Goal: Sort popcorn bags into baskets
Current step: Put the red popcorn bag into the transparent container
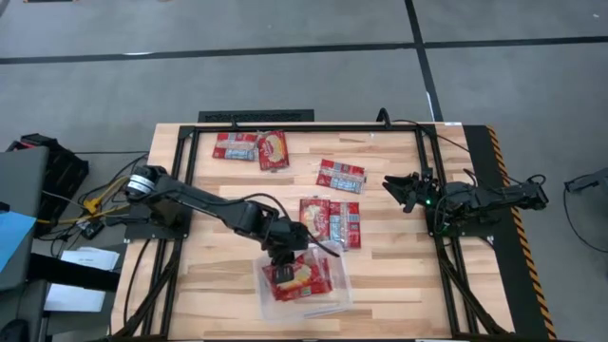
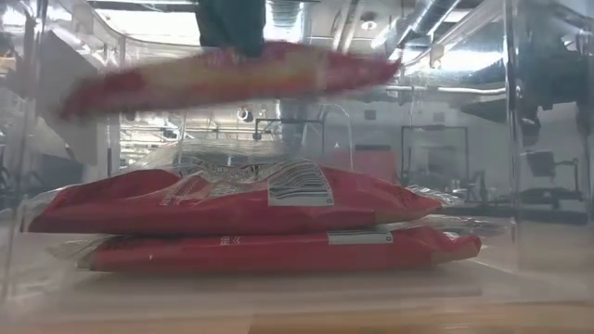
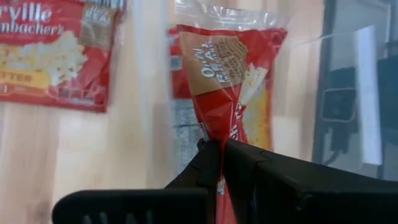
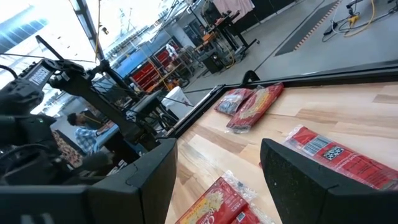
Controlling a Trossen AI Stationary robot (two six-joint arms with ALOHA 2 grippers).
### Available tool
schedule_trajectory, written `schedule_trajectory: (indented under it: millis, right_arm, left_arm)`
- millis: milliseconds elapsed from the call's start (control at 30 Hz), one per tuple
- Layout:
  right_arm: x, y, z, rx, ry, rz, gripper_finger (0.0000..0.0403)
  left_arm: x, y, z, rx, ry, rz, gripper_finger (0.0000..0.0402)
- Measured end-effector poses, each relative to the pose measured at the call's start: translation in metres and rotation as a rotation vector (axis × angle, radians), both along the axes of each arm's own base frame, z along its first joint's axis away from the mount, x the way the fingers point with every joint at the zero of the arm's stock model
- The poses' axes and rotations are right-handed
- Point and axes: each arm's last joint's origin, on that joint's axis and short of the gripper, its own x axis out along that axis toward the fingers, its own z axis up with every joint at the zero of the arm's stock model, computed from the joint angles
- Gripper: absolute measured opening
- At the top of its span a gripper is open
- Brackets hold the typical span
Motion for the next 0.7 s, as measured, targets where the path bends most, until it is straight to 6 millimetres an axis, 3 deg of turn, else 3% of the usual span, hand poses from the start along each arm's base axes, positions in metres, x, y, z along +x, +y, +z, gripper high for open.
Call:
schedule_trajectory:
  millis: [200,400,533,700]
  right_arm:
    - [0.000,0.000,0.000,-0.001,0.000,0.000,0.0255]
    - [0.000,0.000,0.000,-0.003,0.002,0.001,0.0255]
    - [0.000,0.000,0.000,-0.003,0.002,0.000,0.0255]
    - [0.000,0.000,0.000,-0.003,0.002,0.000,0.0255]
  left_arm:
    - [0.003,0.003,-0.002,-0.003,-0.009,-0.025,0.0025]
    - [0.005,0.006,-0.002,0.073,-0.040,-0.007,0.0073]
    - [0.006,0.009,-0.001,0.020,-0.022,-0.011,0.0104]
    - [0.012,0.015,0.030,-0.067,-0.067,-0.016,0.0121]
